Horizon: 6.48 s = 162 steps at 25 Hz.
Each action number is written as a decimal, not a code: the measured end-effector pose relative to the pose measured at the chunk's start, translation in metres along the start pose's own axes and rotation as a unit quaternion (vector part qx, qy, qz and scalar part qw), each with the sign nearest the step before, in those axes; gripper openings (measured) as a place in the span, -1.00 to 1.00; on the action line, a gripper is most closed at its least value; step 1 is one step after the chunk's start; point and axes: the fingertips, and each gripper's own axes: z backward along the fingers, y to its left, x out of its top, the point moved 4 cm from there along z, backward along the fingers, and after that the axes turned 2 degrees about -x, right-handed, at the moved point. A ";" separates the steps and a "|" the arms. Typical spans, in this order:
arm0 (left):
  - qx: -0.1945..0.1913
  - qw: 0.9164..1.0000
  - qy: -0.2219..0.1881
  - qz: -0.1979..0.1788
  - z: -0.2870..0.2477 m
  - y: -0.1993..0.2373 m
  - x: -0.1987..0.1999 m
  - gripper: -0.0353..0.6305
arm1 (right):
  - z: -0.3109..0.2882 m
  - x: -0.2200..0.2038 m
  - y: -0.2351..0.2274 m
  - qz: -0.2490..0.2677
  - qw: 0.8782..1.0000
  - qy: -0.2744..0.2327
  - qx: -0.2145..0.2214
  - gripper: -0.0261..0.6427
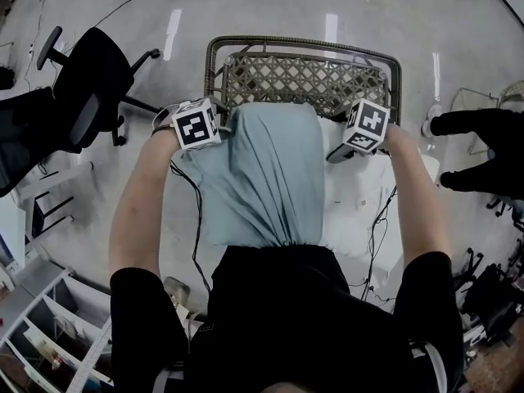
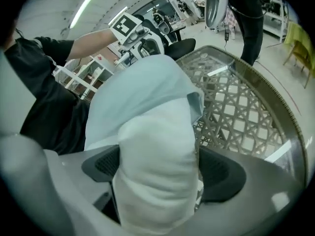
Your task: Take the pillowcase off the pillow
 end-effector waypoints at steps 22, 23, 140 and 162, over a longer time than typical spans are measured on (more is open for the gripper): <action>0.061 0.997 0.030 -0.032 0.031 0.022 -0.023 -0.86 | 0.042 0.026 -0.011 0.018 0.998 -0.040 0.033 -0.12; 0.062 0.997 0.026 -0.028 0.034 0.020 -0.028 -0.86 | 0.043 0.026 -0.011 0.016 0.999 -0.040 0.034 -0.13; 0.392 0.911 0.059 0.114 0.118 -0.167 -0.175 -0.85 | -0.055 -0.131 0.142 -0.126 0.908 -0.030 -0.399 0.04; 0.511 0.818 -0.259 0.056 0.331 -0.186 -0.054 -0.84 | -0.087 0.018 0.181 -0.156 0.908 -0.133 -0.365 -0.17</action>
